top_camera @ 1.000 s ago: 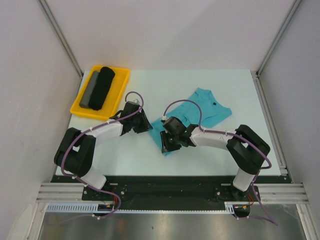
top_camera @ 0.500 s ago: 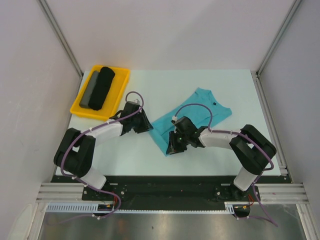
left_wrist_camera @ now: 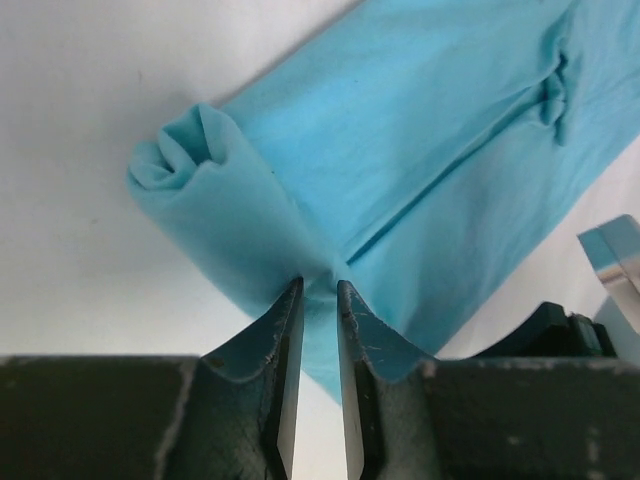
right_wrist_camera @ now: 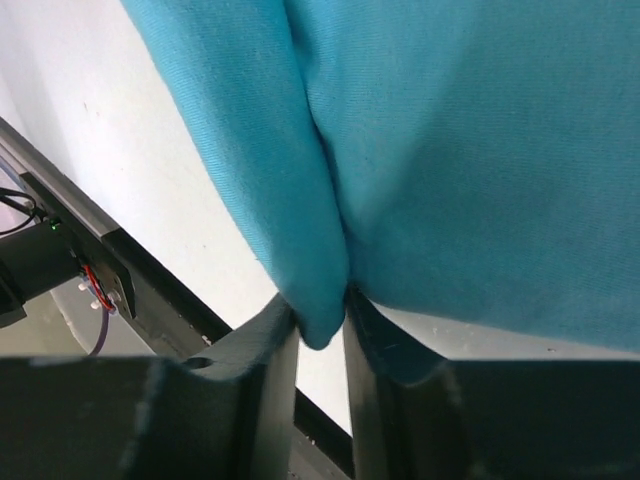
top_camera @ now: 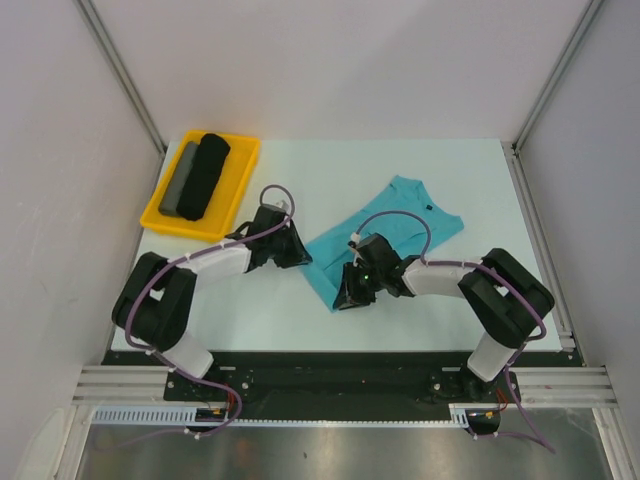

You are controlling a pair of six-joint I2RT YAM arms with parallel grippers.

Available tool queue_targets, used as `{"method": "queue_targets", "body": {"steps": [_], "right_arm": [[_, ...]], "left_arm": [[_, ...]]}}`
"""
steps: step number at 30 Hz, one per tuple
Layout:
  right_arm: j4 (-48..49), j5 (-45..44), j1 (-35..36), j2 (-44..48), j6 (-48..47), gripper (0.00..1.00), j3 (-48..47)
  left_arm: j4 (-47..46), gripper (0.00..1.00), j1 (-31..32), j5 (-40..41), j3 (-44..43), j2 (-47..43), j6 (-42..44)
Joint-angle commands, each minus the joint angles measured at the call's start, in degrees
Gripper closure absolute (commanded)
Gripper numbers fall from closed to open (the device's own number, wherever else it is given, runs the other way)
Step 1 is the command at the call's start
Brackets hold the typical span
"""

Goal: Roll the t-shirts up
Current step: Roll the T-shirt to the center of the board.

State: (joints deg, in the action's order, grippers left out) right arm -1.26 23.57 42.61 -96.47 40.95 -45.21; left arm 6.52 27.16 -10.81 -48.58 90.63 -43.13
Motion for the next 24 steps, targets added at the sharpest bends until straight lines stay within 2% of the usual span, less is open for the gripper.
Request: {"method": "queue_targets", "body": {"steps": [1, 4, 9, 13, 17, 19, 24], "right_arm": [[2.2, 1.0, 0.0, 1.1, 0.1, 0.67, 1.1], [-0.7, -2.0, 1.0, 3.7, -1.4, 0.55, 1.2], [-5.2, -10.2, 3.0, 9.4, -3.7, 0.48, 1.1], [-10.9, -17.2, 4.8, 15.2, -5.1, 0.47, 0.8], [-10.8, -23.6, 5.5, 19.1, -7.4, 0.50, -0.8], [-9.6, -27.2, 6.1, 18.2, -9.6, 0.52, -3.3], [-7.2, -29.8, 7.6, 10.4, -13.0, 0.59, -8.0]], "left_arm": [[-1.6, 0.77, 1.0, -0.4, -3.3, 3.8, -0.5], [-1.7, 0.77, 1.7, -0.1, -4.5, 5.4, -0.5], [-0.9, 0.77, 2.8, 0.6, -6.2, 7.5, 0.1], [-0.1, 0.77, 3.1, 1.2, -6.7, 7.9, 0.6], [0.4, 0.77, 3.2, 1.8, -7.0, 7.9, 0.9], [0.6, 0.77, 3.2, 1.8, -7.1, 8.2, 1.0], [1.1, 0.77, 3.3, 2.0, -8.2, 9.0, 1.3]]}}
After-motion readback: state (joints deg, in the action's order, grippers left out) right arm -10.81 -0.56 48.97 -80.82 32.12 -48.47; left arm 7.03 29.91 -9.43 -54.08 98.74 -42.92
